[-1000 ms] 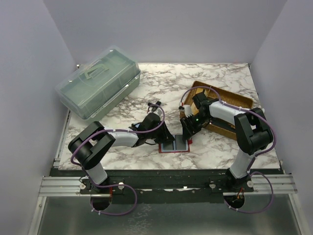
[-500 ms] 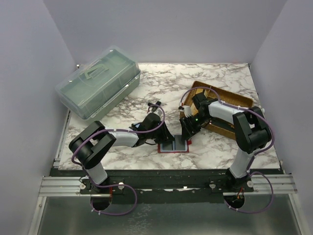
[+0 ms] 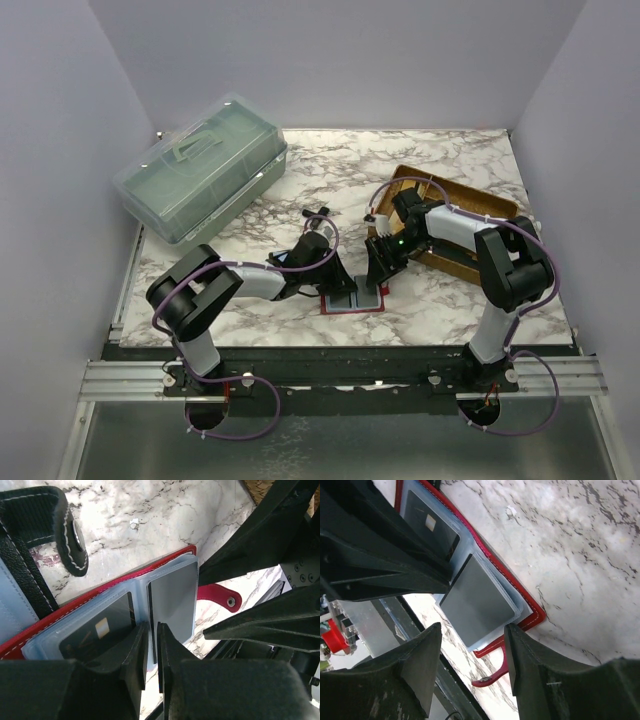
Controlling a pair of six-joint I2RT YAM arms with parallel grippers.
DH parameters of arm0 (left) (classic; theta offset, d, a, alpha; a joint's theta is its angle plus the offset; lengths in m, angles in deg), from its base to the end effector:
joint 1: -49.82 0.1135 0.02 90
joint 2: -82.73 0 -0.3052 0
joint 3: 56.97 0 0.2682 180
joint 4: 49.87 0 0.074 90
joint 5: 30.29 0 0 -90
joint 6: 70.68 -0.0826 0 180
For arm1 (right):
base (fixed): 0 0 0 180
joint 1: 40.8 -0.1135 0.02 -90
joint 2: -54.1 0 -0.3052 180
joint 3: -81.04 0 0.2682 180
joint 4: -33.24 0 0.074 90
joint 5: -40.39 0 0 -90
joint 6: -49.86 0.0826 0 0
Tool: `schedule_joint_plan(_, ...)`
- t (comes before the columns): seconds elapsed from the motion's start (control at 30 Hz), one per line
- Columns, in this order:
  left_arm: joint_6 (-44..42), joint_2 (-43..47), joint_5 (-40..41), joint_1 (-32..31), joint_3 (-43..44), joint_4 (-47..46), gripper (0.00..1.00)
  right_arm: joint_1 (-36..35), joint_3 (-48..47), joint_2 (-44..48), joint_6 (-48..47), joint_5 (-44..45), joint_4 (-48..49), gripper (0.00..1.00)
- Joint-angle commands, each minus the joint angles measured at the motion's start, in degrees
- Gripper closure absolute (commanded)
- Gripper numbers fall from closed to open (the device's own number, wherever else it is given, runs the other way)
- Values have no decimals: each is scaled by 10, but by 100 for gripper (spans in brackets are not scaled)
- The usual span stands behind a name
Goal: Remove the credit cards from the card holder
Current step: Pick up the card holder from the center of the board.
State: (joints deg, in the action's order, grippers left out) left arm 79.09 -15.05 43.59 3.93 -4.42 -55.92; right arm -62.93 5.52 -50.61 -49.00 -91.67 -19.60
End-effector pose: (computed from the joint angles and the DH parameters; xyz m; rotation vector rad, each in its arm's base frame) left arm 0.2404 -0.2810 0.1286 -0.1384 2.5632 -1.1886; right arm 0.3037 0.1833 0.1439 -0.8446 2.7576 1.1242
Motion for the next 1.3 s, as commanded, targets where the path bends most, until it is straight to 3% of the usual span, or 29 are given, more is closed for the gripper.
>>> schedule_joint_plan(0.0,-1,-14,-12,-4,-6,4,82,-4,-4,-4,13,-72,18,42)
schedule_joint_plan(0.37,6,-5,-8,-4,-18,-5,82,-3,-5,2,28,-86,25,46)
schedule_joint_plan(0.6,17,5,-8,-3,-30,-23,82,-1,9,-11,42,-78,36,56)
schedule_joint_plan(0.8,22,13,-7,-2,-38,-32,82,1,15,-20,50,-60,41,72)
schedule_joint_plan(0.93,24,20,-5,-2,-42,-37,82,5,17,-22,50,-52,44,91)
schedule_joint_plan(1.0,26,32,-3,1,-46,-40,81,11,17,-18,50,-55,45,95)
schedule_joint_plan(1.27,78,122,-16,25,-102,-142,59,43,14,1,8,-174,41,100)
